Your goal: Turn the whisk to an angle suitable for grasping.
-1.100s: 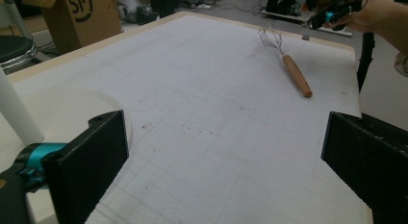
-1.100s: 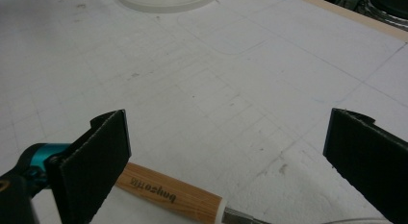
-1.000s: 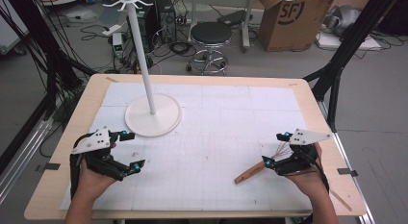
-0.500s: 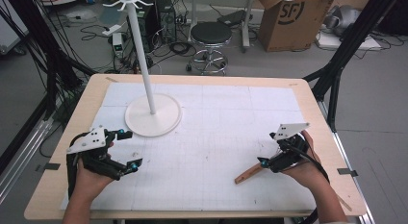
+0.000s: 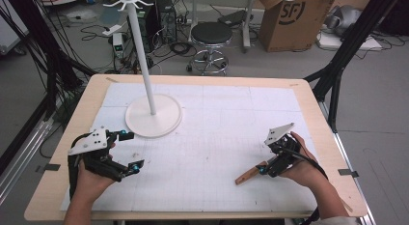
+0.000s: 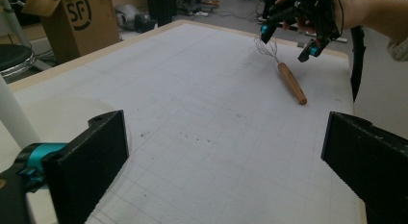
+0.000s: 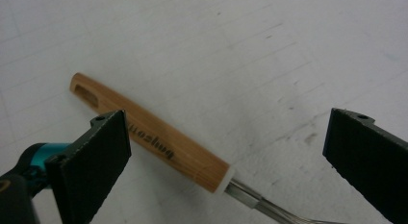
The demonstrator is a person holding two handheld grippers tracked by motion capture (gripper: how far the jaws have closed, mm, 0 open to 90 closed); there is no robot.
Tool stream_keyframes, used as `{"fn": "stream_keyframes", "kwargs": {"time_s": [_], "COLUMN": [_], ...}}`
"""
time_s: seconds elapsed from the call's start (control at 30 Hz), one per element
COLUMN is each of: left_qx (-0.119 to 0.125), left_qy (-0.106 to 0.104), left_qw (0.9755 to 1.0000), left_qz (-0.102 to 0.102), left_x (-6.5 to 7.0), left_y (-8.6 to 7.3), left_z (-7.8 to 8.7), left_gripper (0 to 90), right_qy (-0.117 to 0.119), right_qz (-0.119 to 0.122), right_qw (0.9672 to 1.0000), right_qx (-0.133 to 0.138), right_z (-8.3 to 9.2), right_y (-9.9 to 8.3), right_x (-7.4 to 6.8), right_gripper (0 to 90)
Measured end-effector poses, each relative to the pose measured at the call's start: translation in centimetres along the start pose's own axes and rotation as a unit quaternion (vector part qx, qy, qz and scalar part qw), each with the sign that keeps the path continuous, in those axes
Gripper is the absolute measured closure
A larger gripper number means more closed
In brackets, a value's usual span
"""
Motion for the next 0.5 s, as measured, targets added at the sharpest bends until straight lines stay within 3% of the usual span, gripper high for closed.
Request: {"fn": "stream_keyframes", "kwargs": {"time_s": [0.13, 0.3, 0.5], "left_qx": [0.0, -0.002, -0.002], "left_qy": [-0.001, -0.002, -0.003], "left_qw": [1.0, 1.0, 1.0], "left_qz": [-0.001, -0.001, 0.002], "left_x": [0.05, 0.07, 0.06], "left_y": [0.01, -0.01, -0.12], "left_z": [-0.11, -0.18, -0.24], "left_gripper": [3.0, 3.0, 3.1], "right_qy": [-0.006, 0.004, 0.023], "right_qz": [0.025, 0.056, 0.065], "right_qw": [0.9992, 0.9978, 0.9957], "right_qx": [-0.03, -0.036, -0.061], "right_z": [-0.67, -0.68, -0.64], "right_y": [-0.01, 0.06, -0.28], "right_x": [-0.44, -0.72, -0.89], "right_gripper": [5.9, 16.2, 32.6]}}
Point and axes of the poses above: each handheld gripper's, and its own axes: z roughly backward along the jaws, y roughly out of its top, x roughly to its right, the point moved 2 cm from there along -z, roughly forward along the jaws, and after that the axes turned 5 degrees about -z, right-handed, at the moved point
